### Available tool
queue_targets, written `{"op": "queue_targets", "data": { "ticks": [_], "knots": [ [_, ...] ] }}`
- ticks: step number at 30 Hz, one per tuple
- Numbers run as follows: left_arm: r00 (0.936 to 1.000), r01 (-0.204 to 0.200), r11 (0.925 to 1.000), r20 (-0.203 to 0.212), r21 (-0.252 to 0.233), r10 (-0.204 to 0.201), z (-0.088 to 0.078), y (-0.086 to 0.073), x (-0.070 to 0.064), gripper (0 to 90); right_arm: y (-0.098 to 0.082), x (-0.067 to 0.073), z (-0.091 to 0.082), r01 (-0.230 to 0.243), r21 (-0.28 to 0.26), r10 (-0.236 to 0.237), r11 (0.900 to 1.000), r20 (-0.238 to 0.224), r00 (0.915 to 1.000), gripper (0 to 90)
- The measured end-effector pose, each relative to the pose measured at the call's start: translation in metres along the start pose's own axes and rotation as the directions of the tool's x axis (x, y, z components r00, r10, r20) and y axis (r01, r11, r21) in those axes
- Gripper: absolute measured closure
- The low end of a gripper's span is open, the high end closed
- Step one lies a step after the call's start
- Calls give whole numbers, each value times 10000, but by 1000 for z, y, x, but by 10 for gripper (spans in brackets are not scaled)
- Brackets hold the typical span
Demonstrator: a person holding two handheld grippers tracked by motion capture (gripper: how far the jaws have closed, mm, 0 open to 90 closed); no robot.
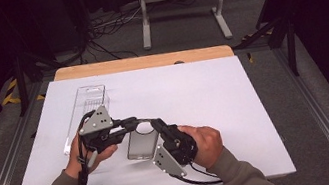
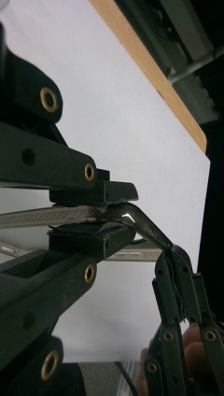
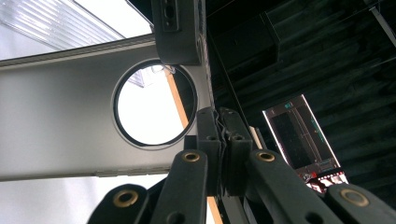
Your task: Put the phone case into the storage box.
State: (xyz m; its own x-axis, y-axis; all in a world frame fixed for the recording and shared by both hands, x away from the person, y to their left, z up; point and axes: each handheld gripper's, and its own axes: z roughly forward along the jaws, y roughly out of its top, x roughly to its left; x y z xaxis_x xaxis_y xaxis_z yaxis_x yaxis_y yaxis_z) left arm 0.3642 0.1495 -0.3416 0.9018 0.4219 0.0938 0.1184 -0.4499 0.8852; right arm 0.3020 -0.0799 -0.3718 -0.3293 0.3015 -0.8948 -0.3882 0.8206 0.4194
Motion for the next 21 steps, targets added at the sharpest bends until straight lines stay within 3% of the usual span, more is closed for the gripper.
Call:
{"op": "queue_targets", "data": {
  "ticks": [6,12,13,20,21],
  "knots": [
    [9996,-90,9990,-271,-431,78,-2,0,-3,808,1,-2,-2,-200,-114,201,9997,92,9998,876],
    [9979,-271,9970,-610,-727,227,-5,1,-6,809,0,-6,-4,-807,-393,808,9960,27,9967,847],
    [9988,-103,9976,-486,-691,69,-5,1,-5,809,-1,-7,-5,-939,-474,941,9945,28,9956,847],
    [9982,3,9959,-599,-901,-57,-7,-1,-3,809,-3,-11,-6,-1606,-534,1584,9856,-420,9865,768],
    [9983,52,9958,-568,-914,-105,-8,-2,-2,809,-4,-11,-6,-1839,-582,1811,9812,-501,9822,732]
  ]
}}
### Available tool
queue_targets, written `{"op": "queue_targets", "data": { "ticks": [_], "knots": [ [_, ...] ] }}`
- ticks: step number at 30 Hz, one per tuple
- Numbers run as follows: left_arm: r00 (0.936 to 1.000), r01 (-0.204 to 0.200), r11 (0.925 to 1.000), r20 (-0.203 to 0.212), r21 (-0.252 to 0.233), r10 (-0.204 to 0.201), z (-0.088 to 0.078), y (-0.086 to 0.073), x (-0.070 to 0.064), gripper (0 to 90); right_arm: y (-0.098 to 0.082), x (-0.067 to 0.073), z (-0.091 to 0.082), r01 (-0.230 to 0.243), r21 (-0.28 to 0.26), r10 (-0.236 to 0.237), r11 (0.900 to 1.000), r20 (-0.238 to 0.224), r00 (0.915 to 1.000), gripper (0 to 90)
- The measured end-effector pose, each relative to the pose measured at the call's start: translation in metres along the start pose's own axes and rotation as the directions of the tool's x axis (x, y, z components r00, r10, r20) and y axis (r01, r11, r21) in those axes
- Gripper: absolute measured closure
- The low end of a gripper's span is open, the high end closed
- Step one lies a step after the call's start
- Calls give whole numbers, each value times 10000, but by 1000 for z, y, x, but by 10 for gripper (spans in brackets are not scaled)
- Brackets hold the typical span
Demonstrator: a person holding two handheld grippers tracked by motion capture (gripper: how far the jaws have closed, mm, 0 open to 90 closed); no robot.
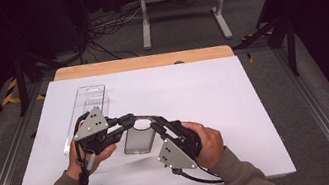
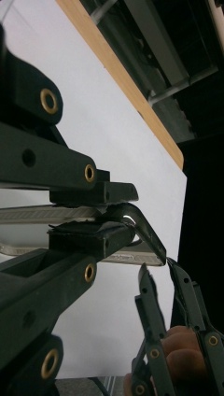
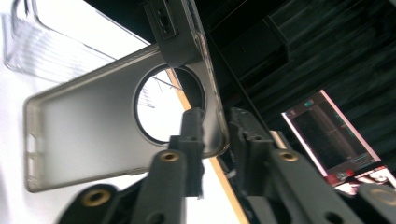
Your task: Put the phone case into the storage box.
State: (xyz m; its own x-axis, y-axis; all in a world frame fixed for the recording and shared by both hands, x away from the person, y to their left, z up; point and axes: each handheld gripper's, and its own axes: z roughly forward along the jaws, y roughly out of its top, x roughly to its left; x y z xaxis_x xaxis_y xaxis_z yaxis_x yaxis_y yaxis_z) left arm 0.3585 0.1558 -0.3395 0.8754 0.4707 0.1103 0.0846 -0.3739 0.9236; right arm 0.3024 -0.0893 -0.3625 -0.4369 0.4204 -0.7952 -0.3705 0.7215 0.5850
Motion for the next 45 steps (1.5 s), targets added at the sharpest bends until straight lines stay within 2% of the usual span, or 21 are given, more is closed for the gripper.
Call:
{"op": "queue_targets", "data": {
  "ticks": [4,6,7,8,11,17,23,26,31,36,40,42,44,45],
  "knots": [
    [10000,-5,10000,-62,-78,5,-2,-1,2,809,-2,-3,-1,-567,-1,567,9984,-194,9982,676],
    [10000,19,9999,-69,-101,-19,-2,-1,2,809,-3,-4,-1,-661,-20,661,9978,-235,9975,669],
    [9999,67,9999,-120,-132,-69,-2,-2,2,809,-4,-6,-2,-1022,-72,1019,9947,-380,9941,641],
    [9999,32,9999,-142,-113,-33,-2,-2,2,809,-5,-6,-2,-1180,-90,1176,9930,-415,9922,627],
    [10000,30,9999,-88,-128,-31,-3,-2,3,809,-5,-8,-2,-1410,-92,1404,9900,-514,9888,593],
    [9998,96,9998,-166,-166,-99,-5,-3,4,808,-9,-11,-2,-2334,-142,2312,9723,-902,9687,511],
    [9996,78,9997,-264,-234,-84,-7,-5,6,808,-17,-13,-5,-3254,-165,3216,9454,-1140,9400,402],
    [9995,110,9996,-289,-271,-118,-8,-5,7,809,-24,-12,-7,-3763,3,3733,9265,-1268,9190,356],
    [9993,100,9995,-350,-311,-111,-9,-5,8,809,-39,-10,-9,-4255,478,4280,9037,-1245,8951,279],
    [9991,153,9990,-381,-420,-169,-13,-5,9,809,-52,-10,-15,-4866,667,4911,8711,-1283,8616,262],
    [9986,174,9986,-487,-497,-198,-15,-5,10,808,-59,-10,-19,-5075,773,5133,8582,-1249,8491,235],
    [9987,168,9987,-474,-486,-191,-15,-5,11,808,-62,-9,-20,-5231,815,5294,8484,-1274,8388,234],
    [9985,193,9985,-495,-513,-218,-17,-6,12,808,-65,-8,-20,-5177,1001,5268,8497,-1183,8417,234],
    [9981,205,9981,-572,-585,-239,-18,-6,12,809,-66,-8,-21,-5227,1018,5320,8464,-1199,8382,234]
  ]
}}
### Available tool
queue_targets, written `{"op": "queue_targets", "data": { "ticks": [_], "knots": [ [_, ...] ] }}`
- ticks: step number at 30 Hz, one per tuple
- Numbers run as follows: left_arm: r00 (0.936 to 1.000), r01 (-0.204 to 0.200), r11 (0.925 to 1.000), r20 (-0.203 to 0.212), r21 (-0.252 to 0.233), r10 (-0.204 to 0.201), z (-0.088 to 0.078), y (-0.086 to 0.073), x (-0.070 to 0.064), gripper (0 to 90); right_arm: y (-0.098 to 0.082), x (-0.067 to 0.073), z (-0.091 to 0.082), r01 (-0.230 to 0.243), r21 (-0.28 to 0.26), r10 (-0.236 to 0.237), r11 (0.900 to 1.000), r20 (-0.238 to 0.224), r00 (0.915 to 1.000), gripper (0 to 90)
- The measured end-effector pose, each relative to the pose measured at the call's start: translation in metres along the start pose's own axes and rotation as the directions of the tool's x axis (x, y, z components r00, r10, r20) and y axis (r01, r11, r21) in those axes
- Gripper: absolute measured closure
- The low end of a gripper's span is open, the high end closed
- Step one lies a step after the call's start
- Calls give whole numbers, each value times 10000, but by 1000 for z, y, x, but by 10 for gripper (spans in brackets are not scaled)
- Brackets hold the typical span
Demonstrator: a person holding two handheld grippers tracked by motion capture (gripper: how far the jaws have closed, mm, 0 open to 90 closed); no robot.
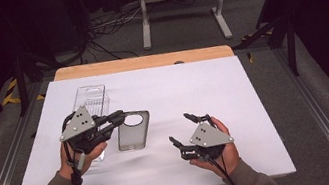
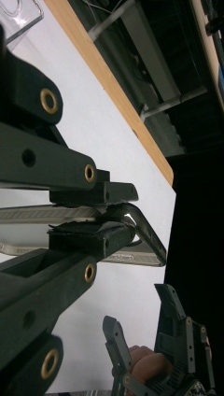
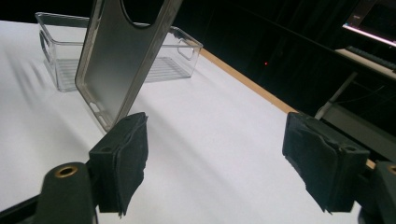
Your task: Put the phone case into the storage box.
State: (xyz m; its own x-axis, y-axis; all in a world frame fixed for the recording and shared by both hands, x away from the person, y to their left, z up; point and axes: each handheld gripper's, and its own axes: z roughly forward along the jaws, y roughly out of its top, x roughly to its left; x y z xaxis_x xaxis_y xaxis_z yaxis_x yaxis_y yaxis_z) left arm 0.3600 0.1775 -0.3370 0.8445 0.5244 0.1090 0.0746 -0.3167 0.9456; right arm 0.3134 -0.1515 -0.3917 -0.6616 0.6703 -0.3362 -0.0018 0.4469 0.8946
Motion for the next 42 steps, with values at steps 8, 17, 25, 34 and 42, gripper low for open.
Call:
{"op": "queue_targets", "data": {
  "ticks": [8,17,25,34,42],
  "knots": [
    [10000,22,9999,-40,-112,-22,-4,0,2,808,-8,-1,-5,144,70,-144,9999,49,9999,233],
    [9999,9,9996,-146,-265,-13,-9,3,4,807,-16,-3,-9,340,5,-340,9994,7,9994,215],
    [9994,47,9986,-349,-527,-65,-20,6,9,808,-22,-3,-14,286,98,-288,9995,177,9994,208],
    [9983,179,9974,-535,-696,-216,-30,6,17,808,-24,-3,-14,319,216,-323,9993,181,9993,206],
    [9966,256,9960,-756,-861,-322,-37,5,23,807,-26,-6,-14,228,167,-230,9996,132,9996,189]
  ]
}}
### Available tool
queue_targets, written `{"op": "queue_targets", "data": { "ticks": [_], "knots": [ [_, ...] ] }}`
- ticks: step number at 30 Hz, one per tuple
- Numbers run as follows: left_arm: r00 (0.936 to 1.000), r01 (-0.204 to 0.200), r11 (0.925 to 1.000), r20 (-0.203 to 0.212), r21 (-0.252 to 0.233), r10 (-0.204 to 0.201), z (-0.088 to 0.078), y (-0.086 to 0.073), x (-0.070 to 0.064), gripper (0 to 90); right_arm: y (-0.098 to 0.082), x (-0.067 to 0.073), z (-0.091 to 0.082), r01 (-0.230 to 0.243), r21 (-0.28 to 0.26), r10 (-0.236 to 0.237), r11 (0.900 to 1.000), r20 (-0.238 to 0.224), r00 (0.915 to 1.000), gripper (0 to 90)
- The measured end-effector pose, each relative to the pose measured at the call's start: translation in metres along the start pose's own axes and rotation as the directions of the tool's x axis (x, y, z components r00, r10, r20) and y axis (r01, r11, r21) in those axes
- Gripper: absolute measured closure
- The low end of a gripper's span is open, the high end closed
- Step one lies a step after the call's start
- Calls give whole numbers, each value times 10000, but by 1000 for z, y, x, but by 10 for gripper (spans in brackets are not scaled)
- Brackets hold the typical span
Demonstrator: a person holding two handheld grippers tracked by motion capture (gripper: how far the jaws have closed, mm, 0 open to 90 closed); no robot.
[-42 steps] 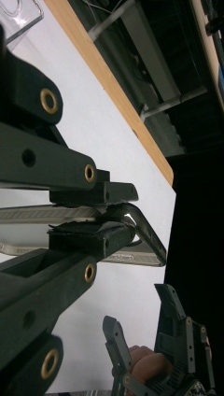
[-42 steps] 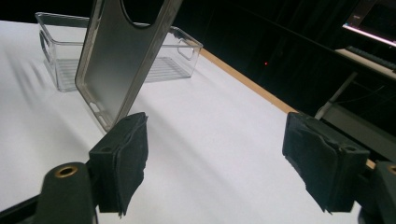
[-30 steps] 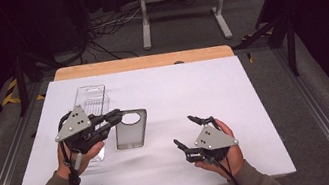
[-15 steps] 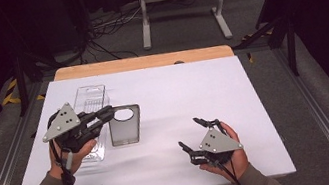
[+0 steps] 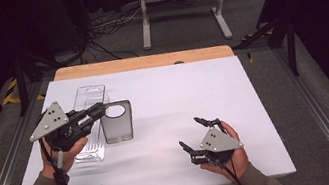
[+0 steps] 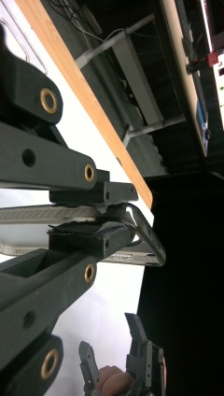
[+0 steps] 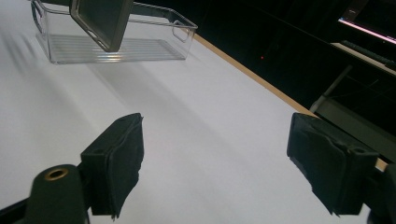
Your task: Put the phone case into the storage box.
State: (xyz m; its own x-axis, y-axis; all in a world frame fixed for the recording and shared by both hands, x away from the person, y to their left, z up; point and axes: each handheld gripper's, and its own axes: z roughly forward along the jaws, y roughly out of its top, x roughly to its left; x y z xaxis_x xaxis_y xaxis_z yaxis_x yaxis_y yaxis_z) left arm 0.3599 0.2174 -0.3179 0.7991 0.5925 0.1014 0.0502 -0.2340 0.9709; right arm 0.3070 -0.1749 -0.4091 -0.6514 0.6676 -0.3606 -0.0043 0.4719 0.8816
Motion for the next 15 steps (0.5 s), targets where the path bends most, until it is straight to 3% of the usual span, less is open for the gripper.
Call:
{"op": "queue_targets", "data": {
  "ticks": [9,11,15],
  "knots": [
    [9998,97,9999,-155,-137,-99,-7,0,7,808,-1,0,2,-242,-10,242,9997,70,9997,96],
    [9997,122,9998,-195,-136,-124,-8,0,8,807,-1,0,2,-347,-56,349,9994,262,9990,48],
    [9996,126,9998,-250,-153,-130,-11,-1,10,807,-1,0,1,-480,-177,486,9987,334,9983,38]
  ]
}}
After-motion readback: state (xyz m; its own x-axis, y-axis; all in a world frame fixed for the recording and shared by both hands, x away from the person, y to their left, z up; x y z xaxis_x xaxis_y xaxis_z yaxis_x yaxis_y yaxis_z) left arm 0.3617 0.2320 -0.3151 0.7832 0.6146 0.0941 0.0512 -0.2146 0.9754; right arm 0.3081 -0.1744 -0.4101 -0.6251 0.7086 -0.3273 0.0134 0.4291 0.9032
